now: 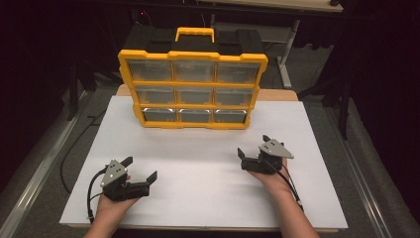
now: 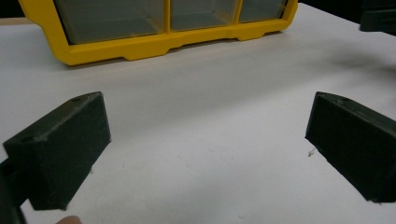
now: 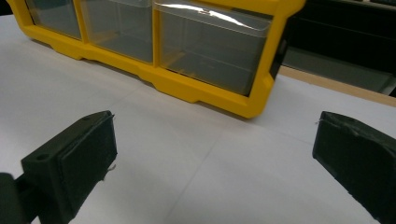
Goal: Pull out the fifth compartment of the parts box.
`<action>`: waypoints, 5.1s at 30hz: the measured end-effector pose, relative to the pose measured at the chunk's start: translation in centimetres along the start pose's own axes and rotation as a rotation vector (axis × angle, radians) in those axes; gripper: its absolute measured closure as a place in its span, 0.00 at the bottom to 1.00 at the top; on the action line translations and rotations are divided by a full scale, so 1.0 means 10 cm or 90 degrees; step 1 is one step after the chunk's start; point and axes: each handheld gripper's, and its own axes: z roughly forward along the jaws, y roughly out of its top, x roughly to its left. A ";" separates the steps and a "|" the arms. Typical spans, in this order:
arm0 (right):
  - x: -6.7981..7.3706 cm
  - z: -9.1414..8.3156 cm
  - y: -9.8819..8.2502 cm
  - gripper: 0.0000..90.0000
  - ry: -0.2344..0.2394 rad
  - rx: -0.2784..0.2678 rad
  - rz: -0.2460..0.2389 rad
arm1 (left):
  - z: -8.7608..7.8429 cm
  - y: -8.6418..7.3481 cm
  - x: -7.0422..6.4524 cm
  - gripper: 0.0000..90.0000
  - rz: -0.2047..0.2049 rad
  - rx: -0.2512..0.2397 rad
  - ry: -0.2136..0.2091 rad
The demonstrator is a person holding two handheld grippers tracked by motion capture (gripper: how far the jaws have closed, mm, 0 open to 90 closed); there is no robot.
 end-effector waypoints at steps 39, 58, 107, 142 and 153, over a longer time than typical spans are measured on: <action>0.19 -0.03 -0.17 0.00 -0.056 0.124 -0.315 | 0.00 -0.01 -0.01 0.00 0.027 -0.003 -0.013; 0.40 -0.10 -0.12 0.01 -0.093 0.129 -0.581 | 0.01 -0.01 -0.02 0.00 0.027 -0.001 -0.017; 1.04 0.17 -0.12 0.21 -0.133 0.116 -0.822 | 0.02 -0.02 -0.04 0.00 0.057 0.004 0.001; 1.19 0.76 0.82 0.52 -0.248 0.037 -0.816 | 0.04 -0.04 -0.04 0.00 0.067 0.017 -0.030; 1.20 0.88 1.19 0.67 -0.277 0.020 -0.798 | 0.05 -0.05 -0.05 0.00 0.063 0.019 -0.033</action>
